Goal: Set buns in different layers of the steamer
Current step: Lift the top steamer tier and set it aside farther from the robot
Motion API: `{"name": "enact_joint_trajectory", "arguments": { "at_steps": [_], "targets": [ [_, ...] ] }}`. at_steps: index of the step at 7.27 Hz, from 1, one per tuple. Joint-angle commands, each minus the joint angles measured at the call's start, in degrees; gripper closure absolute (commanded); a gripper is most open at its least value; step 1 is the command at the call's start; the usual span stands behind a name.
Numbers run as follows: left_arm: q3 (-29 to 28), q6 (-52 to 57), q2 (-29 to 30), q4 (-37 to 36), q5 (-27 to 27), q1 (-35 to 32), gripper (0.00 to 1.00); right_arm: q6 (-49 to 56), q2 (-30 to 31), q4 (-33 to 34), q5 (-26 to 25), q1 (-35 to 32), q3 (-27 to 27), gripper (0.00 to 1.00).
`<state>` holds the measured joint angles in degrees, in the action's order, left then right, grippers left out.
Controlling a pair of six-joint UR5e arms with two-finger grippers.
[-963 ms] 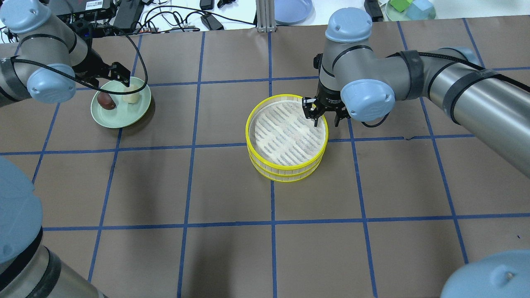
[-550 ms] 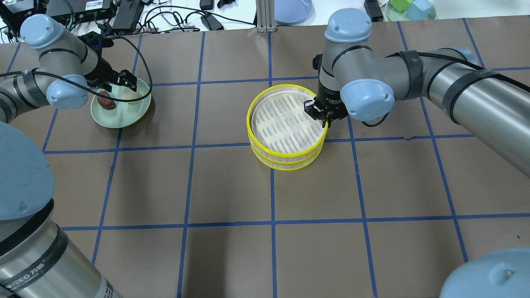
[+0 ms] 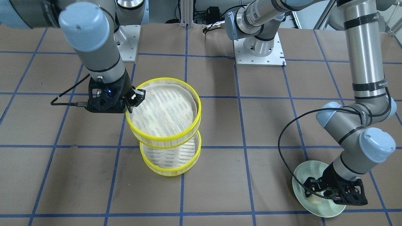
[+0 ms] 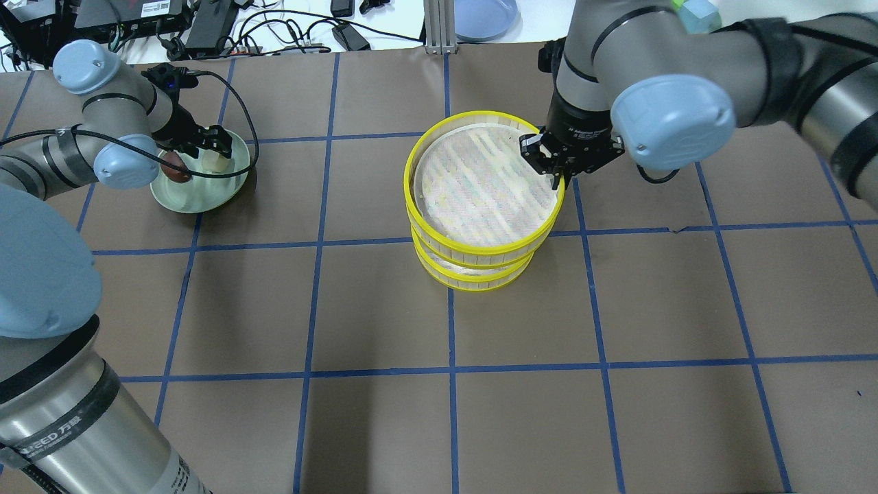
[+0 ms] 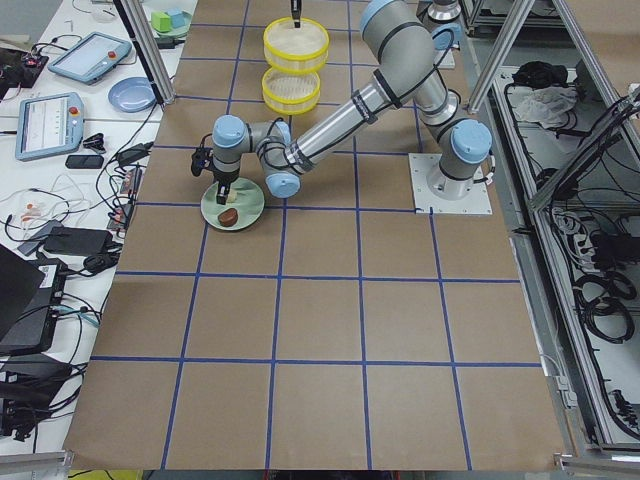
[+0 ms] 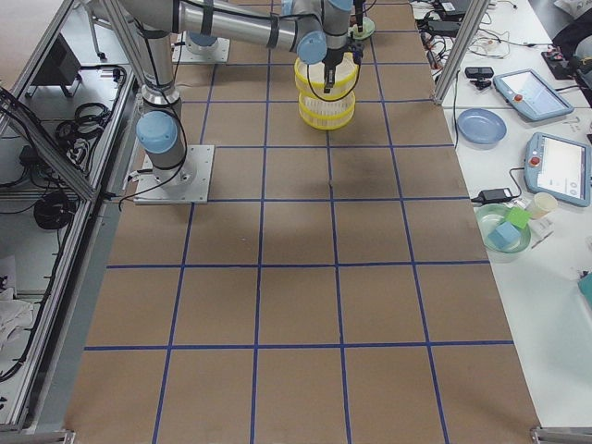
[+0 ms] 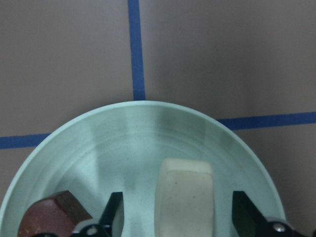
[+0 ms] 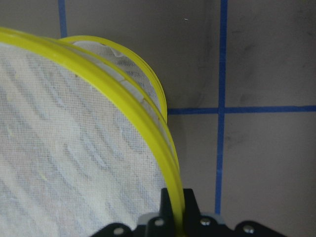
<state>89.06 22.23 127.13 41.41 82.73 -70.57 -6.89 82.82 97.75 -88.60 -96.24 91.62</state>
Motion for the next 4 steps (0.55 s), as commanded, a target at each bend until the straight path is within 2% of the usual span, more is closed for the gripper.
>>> {"name": "enact_joint_trajectory", "arguments": {
  "at_steps": [1,3,4],
  "targets": [
    [-0.03,-0.6,-0.56,0.25,-0.03,-0.09,1.0,9.39,5.14,-12.81,-1.22,8.91,-5.64,0.98],
    [-0.03,-1.65,-3.01,0.77,-0.29,-0.61,1.0,20.47,6.03,-14.87,-0.61,17.46,-6.28,0.96],
    [-0.03,-5.49,-5.55,2.34,-1.07,-2.45,1.0,20.6,6.38,-15.57,-0.6,17.58,-6.28,0.96]
  ]
}}
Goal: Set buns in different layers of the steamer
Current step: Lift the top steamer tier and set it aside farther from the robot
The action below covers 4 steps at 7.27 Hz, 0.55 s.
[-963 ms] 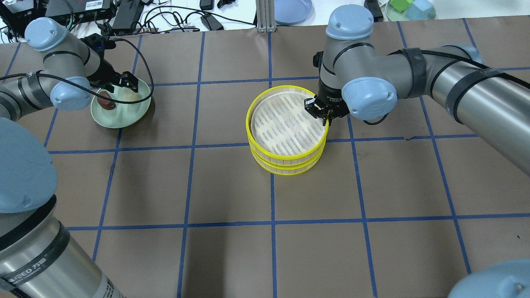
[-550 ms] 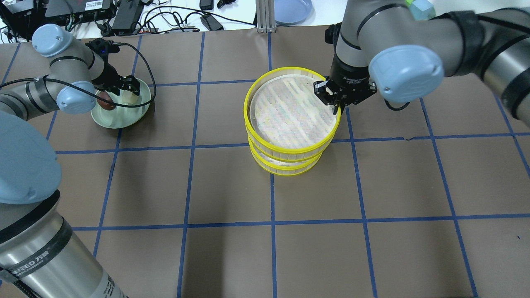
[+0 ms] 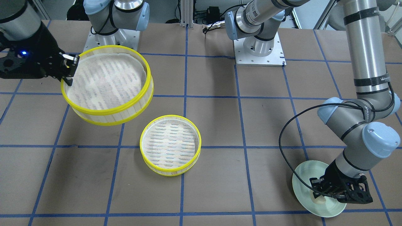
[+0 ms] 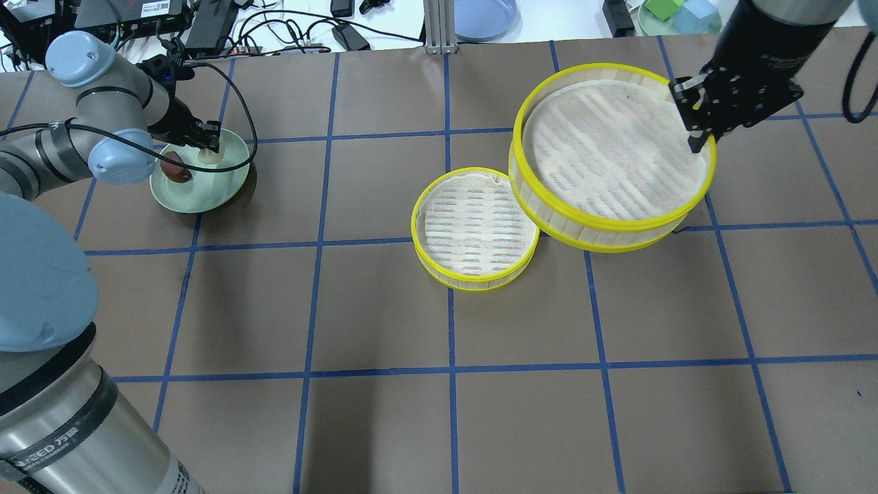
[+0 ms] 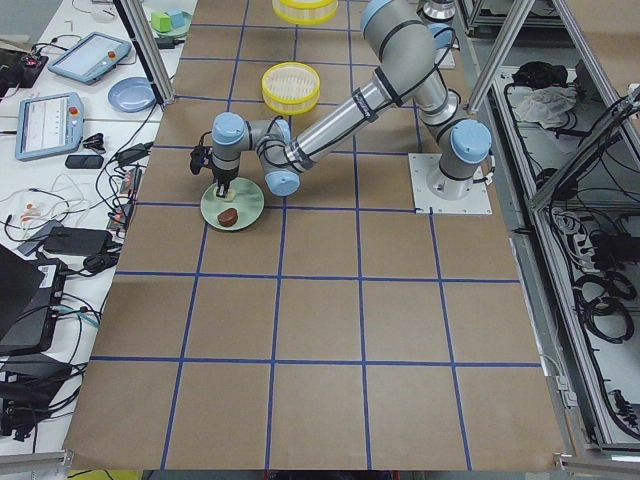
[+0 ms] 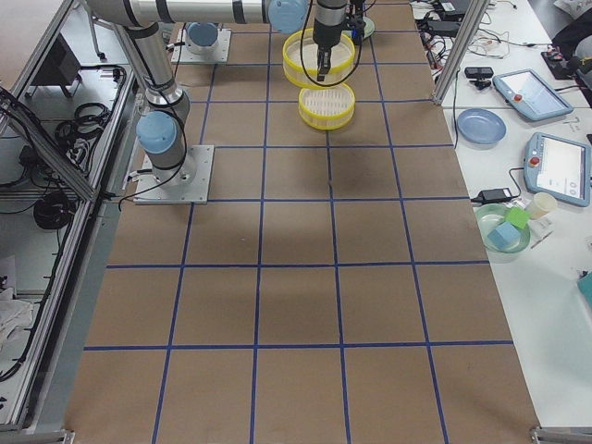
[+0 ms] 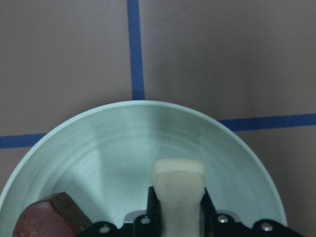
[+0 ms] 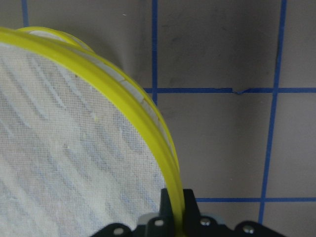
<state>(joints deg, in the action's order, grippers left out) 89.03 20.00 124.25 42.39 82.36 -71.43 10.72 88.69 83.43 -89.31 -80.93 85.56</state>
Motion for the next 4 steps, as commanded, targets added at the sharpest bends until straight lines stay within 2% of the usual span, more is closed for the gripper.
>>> {"name": "enact_joint_trajectory", "arguments": {
  "at_steps": [1,3,4],
  "targets": [
    [0.0,-11.3,-5.56,4.42,-0.79,-5.17,1.0,2.99,0.69,-1.26,0.19,2.27,-0.13,0.96],
    [0.18,-25.13,-10.76,10.57,-2.36,-14.57,1.0,3.17,0.78,-1.34,1.59,2.27,-0.22,0.95],
    [0.52,-30.58,-12.34,11.22,-4.38,-18.53,1.0,3.6,1.13,-1.34,1.33,2.53,-0.22,0.95]
  ]
}}
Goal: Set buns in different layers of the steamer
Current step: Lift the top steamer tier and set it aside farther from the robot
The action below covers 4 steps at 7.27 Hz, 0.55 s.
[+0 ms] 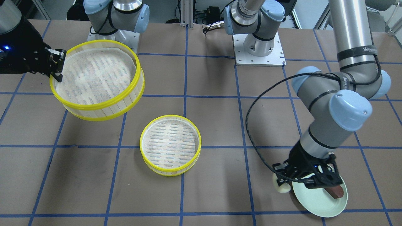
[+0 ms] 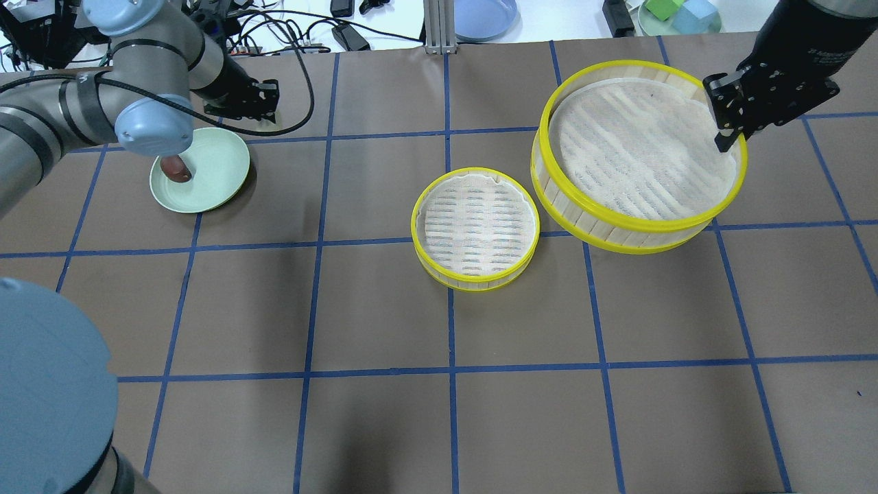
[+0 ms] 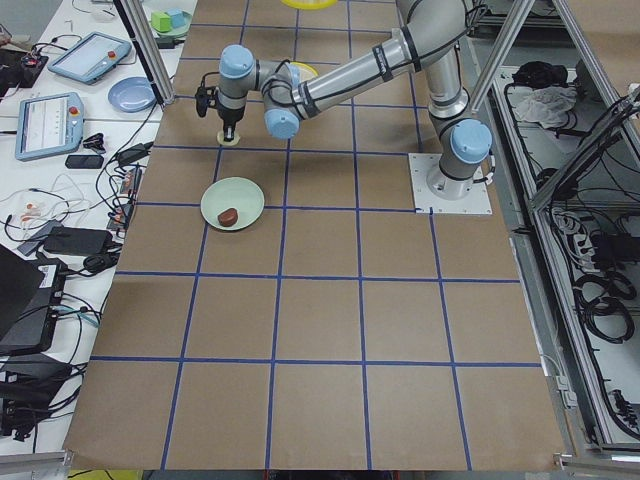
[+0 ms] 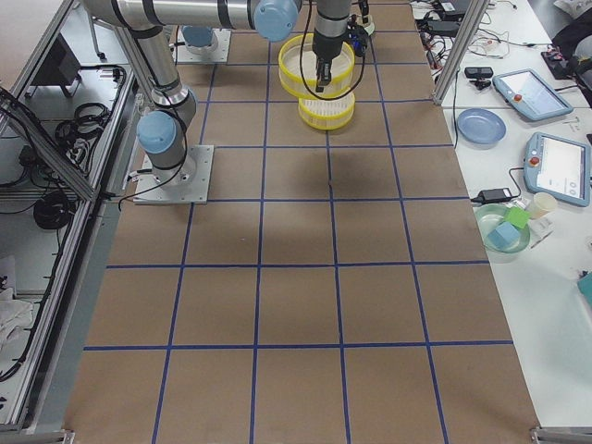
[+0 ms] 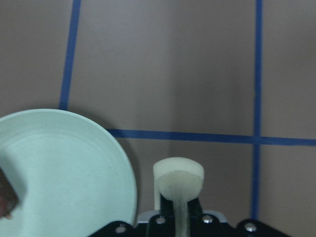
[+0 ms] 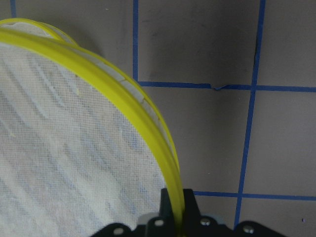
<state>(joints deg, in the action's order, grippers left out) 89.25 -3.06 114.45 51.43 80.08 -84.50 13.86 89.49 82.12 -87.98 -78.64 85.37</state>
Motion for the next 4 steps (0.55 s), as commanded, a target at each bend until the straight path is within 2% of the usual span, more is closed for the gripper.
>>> {"name": "enact_joint_trajectory", "arguments": {
  "at_steps": [1,3,4],
  "targets": [
    [0.83,-13.49,-3.17,2.09,-2.73,-8.9,1.0,0.55,0.59,0.06,-0.78,0.51,-0.03,0.95],
    [1.8,-26.15,-2.57,2.18,-8.95,-15.23,1.0,3.09,0.68,-0.03,-0.27,3.58,-0.03,0.94],
    [4.07,-27.25,-2.04,1.31,-10.54,-17.61,1.0,3.19,0.6,0.14,-0.26,3.67,-0.03,0.94]
  ]
}}
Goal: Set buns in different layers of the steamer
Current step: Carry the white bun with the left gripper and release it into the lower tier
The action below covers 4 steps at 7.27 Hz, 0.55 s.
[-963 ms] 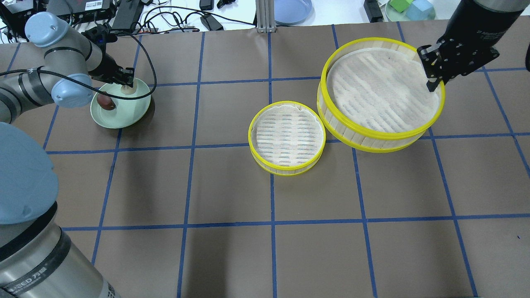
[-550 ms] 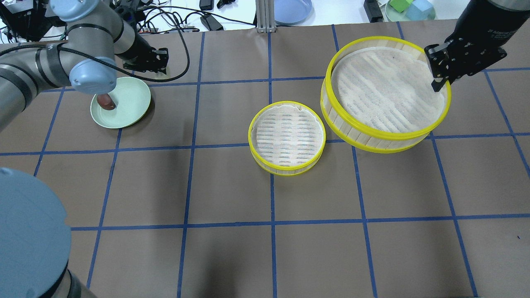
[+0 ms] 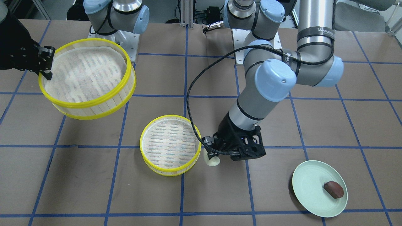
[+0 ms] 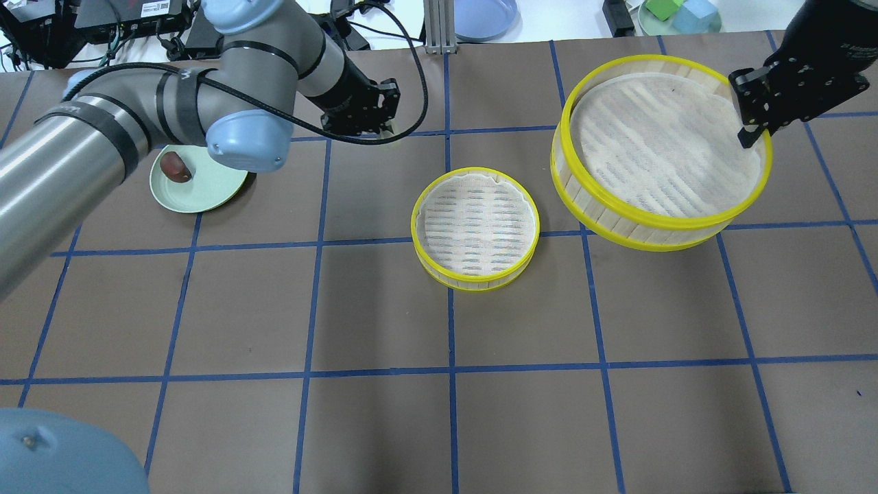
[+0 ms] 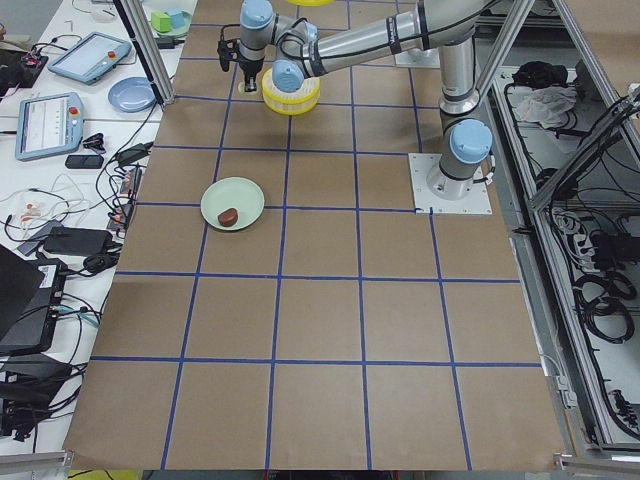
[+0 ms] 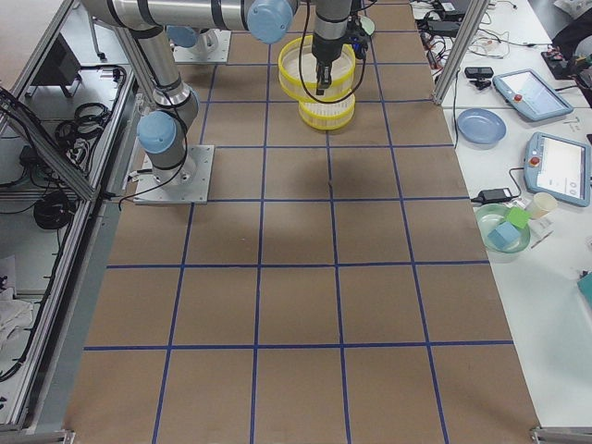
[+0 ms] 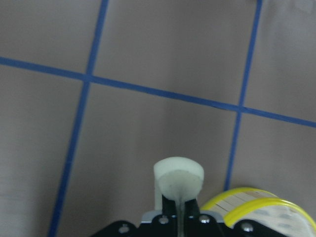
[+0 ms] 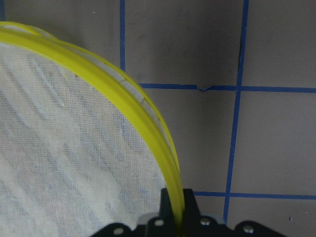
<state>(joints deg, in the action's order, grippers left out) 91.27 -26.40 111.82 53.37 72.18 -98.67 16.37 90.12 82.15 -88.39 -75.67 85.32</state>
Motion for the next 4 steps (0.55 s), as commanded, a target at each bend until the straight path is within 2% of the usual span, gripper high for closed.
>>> {"name": "enact_joint_trajectory", "arguments": {
  "at_steps": [1,3,4],
  "targets": [
    [3.9,-3.92,0.76,-1.77,-2.75,-5.2,1.0,1.38,-0.12,0.81,-0.63,1.74,0.02,0.94],
    [4.97,-4.1,1.37,-2.04,-2.75,-9.68,1.0,6.64,-0.64,2.13,0.06,9.71,0.2,0.94],
    [5.06,-4.1,2.25,-2.04,-2.75,-11.09,0.84,7.61,-0.99,1.96,0.5,10.53,0.29,0.94]
  ]
}}
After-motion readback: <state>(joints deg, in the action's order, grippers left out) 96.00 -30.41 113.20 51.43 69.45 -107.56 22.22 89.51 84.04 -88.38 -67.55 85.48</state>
